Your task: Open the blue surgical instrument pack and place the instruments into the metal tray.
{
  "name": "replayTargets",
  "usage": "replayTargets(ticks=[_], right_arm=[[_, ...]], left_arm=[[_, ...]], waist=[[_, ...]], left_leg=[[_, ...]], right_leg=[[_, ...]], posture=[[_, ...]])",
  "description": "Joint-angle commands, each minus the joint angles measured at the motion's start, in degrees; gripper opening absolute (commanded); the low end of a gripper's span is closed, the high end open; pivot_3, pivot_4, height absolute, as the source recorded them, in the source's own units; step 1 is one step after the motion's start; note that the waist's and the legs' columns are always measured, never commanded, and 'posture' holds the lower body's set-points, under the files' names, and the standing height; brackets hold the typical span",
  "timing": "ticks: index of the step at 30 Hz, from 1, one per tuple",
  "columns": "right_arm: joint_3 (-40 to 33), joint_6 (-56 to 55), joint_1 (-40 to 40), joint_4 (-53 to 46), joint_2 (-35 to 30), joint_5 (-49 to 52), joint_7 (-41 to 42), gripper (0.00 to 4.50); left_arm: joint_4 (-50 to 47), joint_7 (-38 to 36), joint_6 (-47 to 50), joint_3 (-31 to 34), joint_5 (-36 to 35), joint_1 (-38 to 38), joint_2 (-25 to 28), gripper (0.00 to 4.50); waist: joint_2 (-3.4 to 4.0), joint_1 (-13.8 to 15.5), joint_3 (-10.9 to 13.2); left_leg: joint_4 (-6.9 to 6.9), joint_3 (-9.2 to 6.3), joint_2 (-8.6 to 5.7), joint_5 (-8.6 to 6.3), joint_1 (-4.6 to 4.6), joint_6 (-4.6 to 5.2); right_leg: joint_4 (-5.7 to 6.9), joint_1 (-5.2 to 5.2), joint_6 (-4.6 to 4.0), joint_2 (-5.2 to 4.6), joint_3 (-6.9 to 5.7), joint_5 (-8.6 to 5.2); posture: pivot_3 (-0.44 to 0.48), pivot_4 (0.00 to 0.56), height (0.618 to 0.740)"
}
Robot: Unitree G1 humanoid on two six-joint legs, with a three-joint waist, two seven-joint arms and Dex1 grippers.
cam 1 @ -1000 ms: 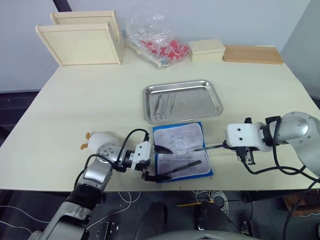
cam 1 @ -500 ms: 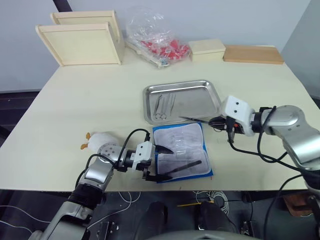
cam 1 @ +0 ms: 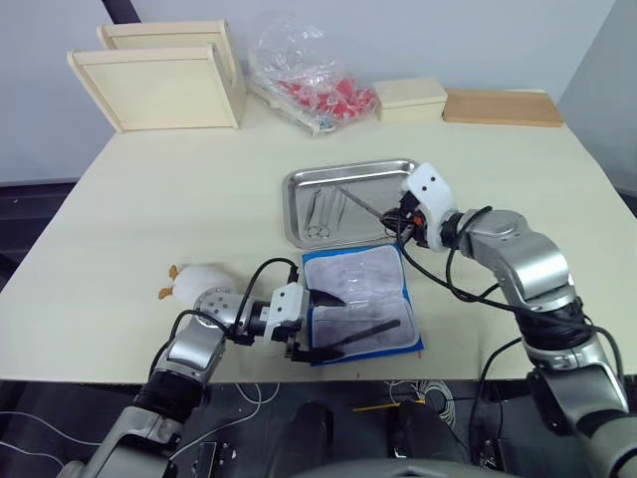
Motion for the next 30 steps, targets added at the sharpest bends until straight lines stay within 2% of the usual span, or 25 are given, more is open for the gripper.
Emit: replayTargets(ticks=[1,15,30], right_arm=[[-2.33,-0.47,-2.46,2.35,3.57,-0.39,-4.94,0.01],[-4.88,-3.24,-8.25,16.73,13.63,-2.46,-17.27,0.01],[-11.14,-9.1,-17.52,39.15,21.41,-2.73,-27.73,0.01]], left_arm=[[1.78,0.09,2.35,-2.49,2.58,2.19,0.67,4.5],[1.15,0.96,2.26,-2.26,2.74,3.16,0.79,4.5],[0.6,1.74,2.44,-2.33,2.72,3.84,0.65,4.5]], waist=[[0.02,-0.11,-0.01],[0.01,-0.18,-0.02],[0.0,-1.22,-0.02]], left_leg=[[-0.01,0.0,-0.01,0.0,0.01,0.0],[-0.05,0.2,-0.03,0.0,-0.01,0.0],[-0.14,0.56,0.01,0.0,0.04,0.01]], right_leg=[[0.01,0.0,0.0,0.01,0.02,0.0],[0.21,-0.23,-0.01,0.06,0.25,0.0],[0.23,-0.32,0.0,0.08,0.49,0.02]], posture=[[0.0,0.15,0.74],[0.0,0.15,0.74],[0.0,0.15,0.74]])
